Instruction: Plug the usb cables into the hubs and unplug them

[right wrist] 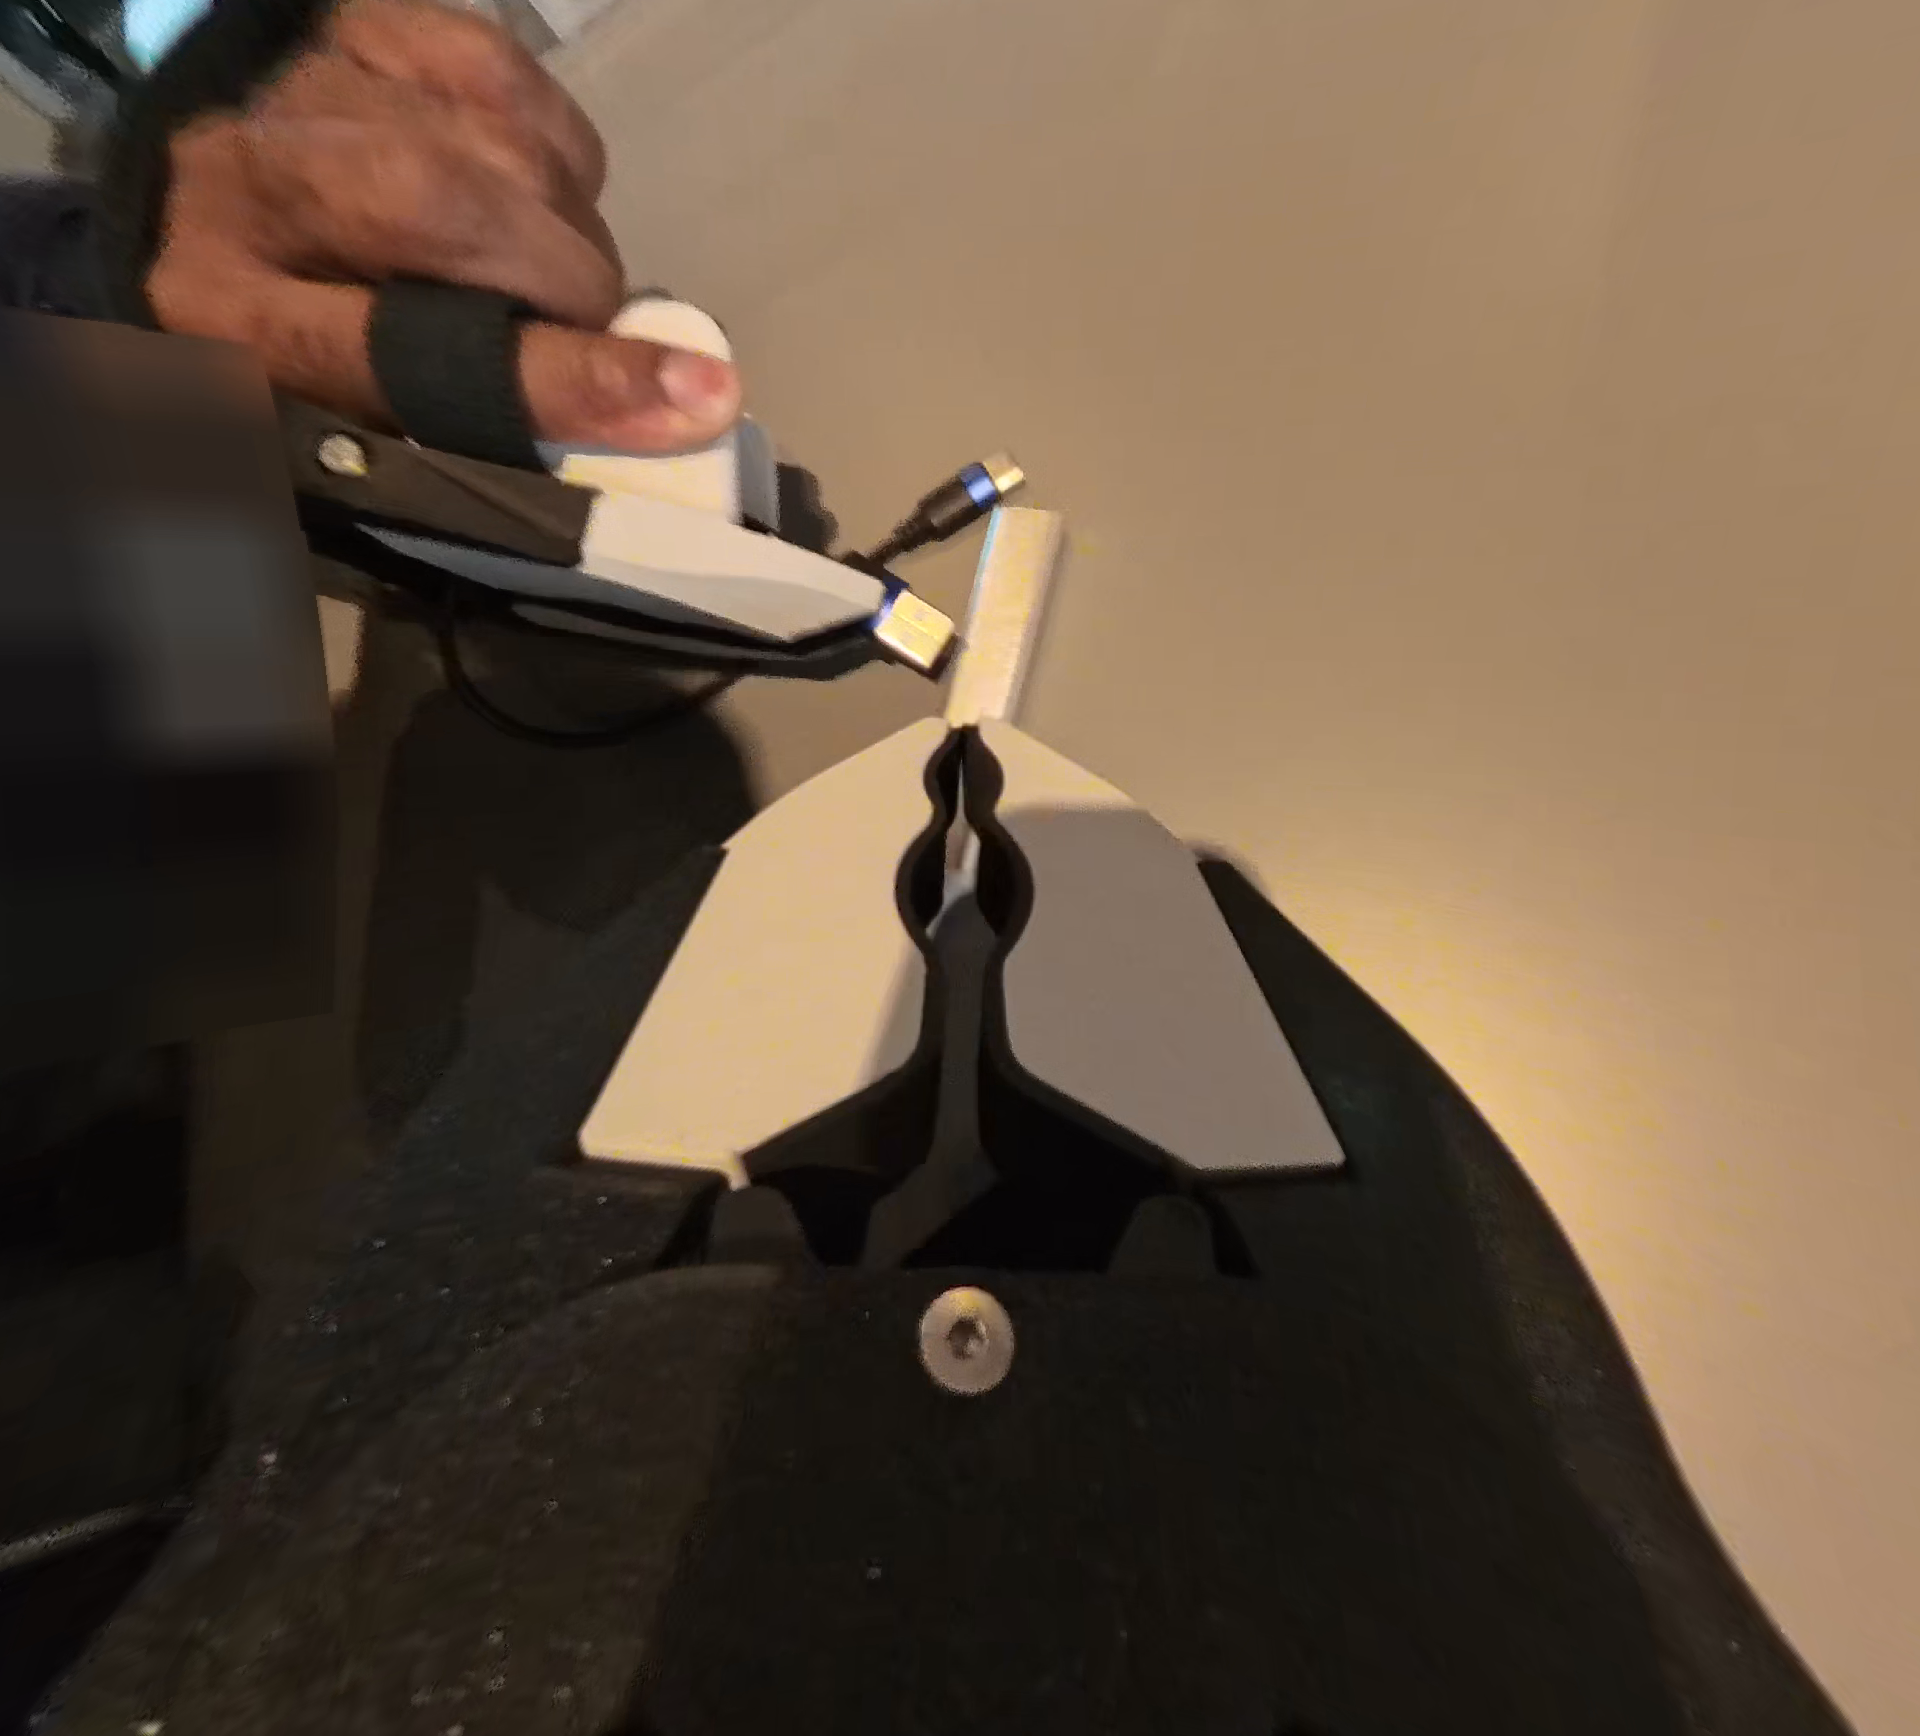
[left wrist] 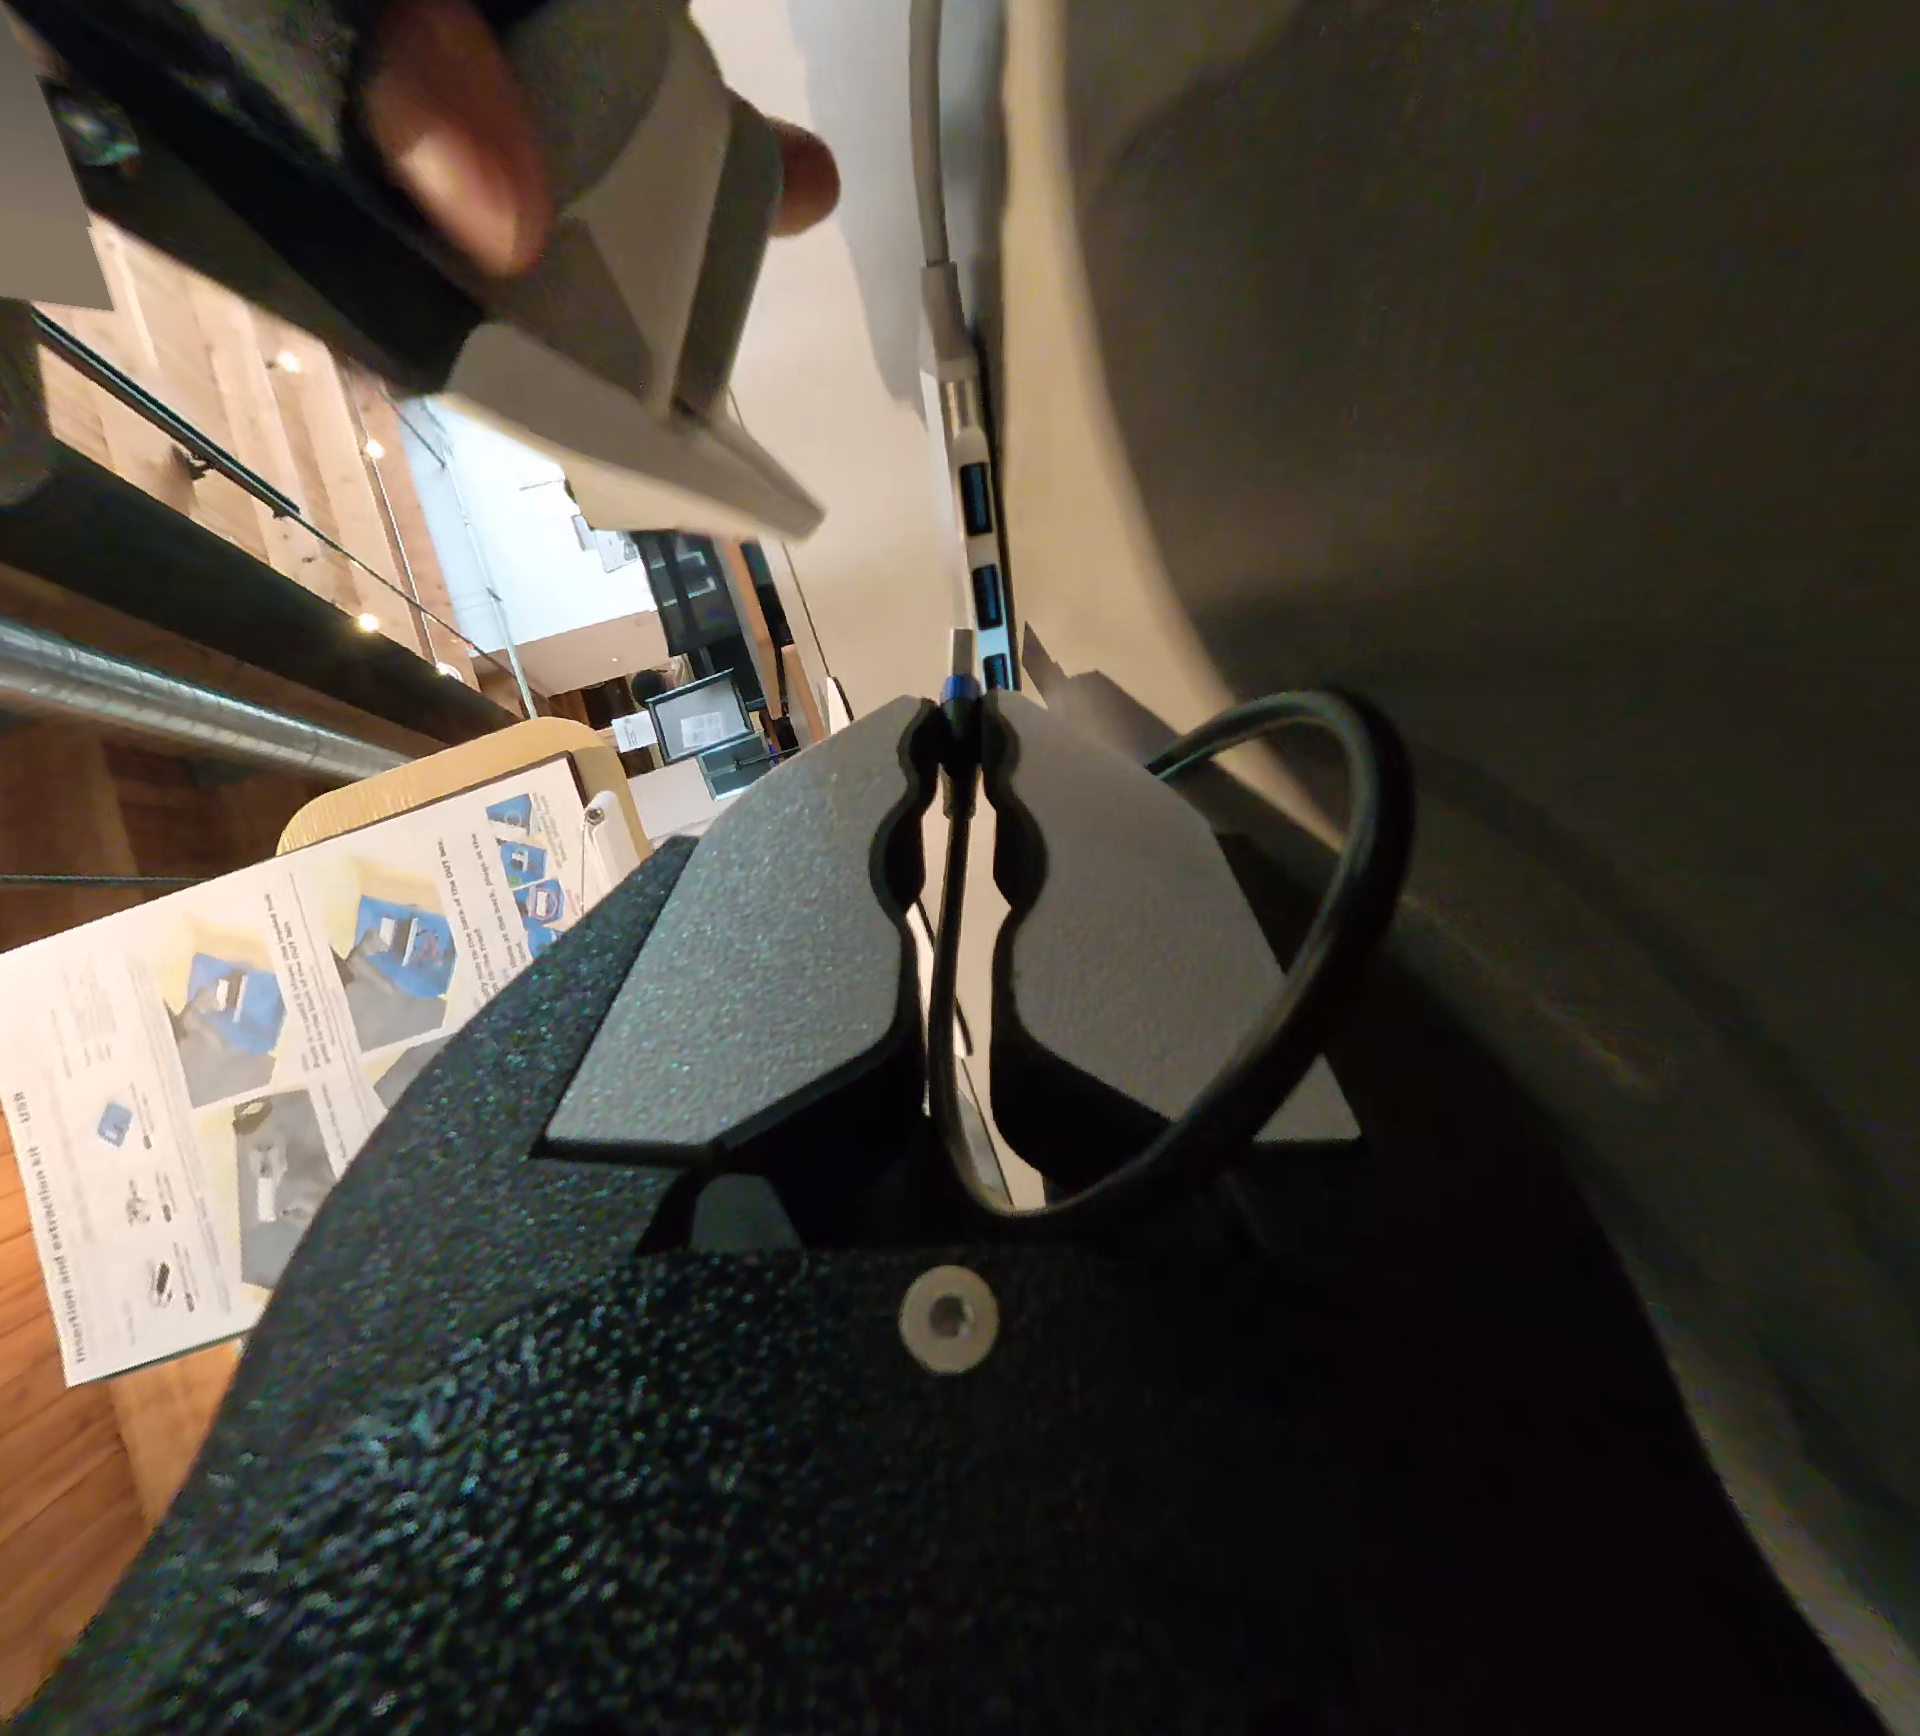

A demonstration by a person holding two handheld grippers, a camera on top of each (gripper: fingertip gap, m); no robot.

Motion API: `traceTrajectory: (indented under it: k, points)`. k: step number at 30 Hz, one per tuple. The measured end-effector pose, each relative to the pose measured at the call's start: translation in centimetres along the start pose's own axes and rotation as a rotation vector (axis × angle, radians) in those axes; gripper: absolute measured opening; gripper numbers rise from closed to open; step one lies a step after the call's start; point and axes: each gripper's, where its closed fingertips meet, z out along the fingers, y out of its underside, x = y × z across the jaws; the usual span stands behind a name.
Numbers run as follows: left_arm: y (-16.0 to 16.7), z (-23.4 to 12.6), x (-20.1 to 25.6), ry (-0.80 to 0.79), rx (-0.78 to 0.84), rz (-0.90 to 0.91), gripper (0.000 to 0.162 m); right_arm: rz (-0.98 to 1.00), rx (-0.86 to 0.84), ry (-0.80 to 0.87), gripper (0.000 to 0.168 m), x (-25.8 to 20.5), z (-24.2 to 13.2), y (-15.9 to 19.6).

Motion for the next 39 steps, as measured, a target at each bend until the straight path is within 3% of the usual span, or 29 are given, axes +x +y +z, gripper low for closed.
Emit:
traceTrajectory:
  k: [7, 16, 24, 36, 39]
  points:
    - [-0.3, -0.3, 0.2, 0.027, 0.006, 0.007, 0.008, -0.068, -0.164, -0.057, 0.007, 0.5, 0.2, 1.8]
    - [-0.6, -0.3, 0.4, 0.076, 0.021, 0.026, 0.008, 0.108, -0.176, -0.252, 0.005, -1.8, 0.5, 1.8]
    - [-0.7, 0.1, 0.6, 0.122, 0.028, 0.067, 0.008, 0.040, -0.202, -0.105, 0.000, 0.6, 0.9, 1.3]
    - [-0.9, 0.8, 0.3, 0.064, 0.015, 0.073, 0.008, 0.108, -0.237, -0.230, 0.000, -1.0, 1.5, 1.3]
    - [-0.9, 0.9, 0.4, 0.074, 0.018, 0.071, 0.008, 0.098, -0.213, -0.157, 0.000, 0.8, 1.0, 0.9]
